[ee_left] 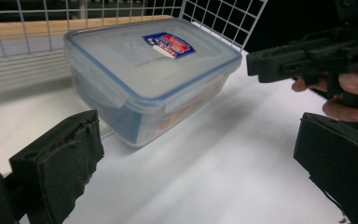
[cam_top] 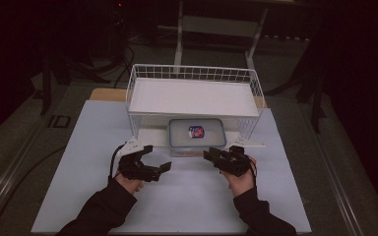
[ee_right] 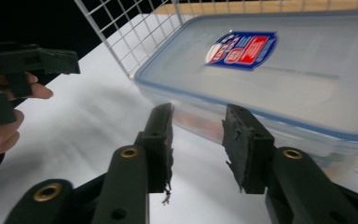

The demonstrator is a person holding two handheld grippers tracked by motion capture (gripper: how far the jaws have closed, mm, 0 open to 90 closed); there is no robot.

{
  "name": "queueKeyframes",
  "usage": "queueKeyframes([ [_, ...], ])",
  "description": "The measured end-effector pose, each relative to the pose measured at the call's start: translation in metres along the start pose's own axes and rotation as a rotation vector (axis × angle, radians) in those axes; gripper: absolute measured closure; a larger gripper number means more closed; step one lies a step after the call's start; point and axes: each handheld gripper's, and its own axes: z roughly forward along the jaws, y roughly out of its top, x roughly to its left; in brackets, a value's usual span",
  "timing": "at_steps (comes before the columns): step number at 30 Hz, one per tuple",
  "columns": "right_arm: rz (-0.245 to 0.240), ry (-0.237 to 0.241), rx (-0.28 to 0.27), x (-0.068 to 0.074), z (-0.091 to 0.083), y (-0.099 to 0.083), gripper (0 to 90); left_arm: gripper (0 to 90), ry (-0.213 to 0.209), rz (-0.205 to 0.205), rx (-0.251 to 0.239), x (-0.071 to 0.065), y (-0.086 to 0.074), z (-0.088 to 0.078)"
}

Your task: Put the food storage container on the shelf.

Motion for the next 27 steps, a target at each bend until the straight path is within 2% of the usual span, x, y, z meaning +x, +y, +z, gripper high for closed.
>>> queueKeyframes([
  [1,-0.014,0.007,0.013,0.002,0.005,-0.001,68.3,1.1,-0.002,0.004,0.001,-0.002,-0.002,-0.001],
  [3,-0.014,0.011,0.016,0.003,0.006,-0.002,71.8,1.1,-0.005,0.001,0.003,-0.004,-0.006,-0.003],
  [6,-0.018,0.012,0.040,0.006,0.015,-0.003,82.4,1.1,-0.009,0.001,0.008,-0.006,-0.010,-0.005],
  [7,-0.018,0.012,0.040,0.006,0.015,-0.003,82.4,1.1,-0.009,0.001,0.008,-0.006,-0.010,-0.005],
  [8,-0.021,-0.001,0.052,0.006,0.019,-0.005,89.3,1.1,-0.011,0.000,0.005,-0.006,-0.011,-0.006],
  [16,-0.023,-0.022,0.084,0.004,0.035,-0.005,89.8,1.1,0.023,0.067,-0.008,-0.009,-0.013,-0.006],
  [20,-0.016,-0.035,0.098,0.001,0.044,-0.004,89.8,1.1,0.026,0.070,-0.021,-0.007,-0.013,-0.006],
  [21,-0.004,-0.035,0.099,-0.001,0.048,-0.004,89.8,1.1,0.027,0.071,-0.021,-0.007,-0.014,-0.006],
  [27,-0.005,-0.049,0.097,-0.002,0.057,-0.001,89.7,1.1,0.025,0.061,-0.006,-0.004,-0.017,-0.003],
])
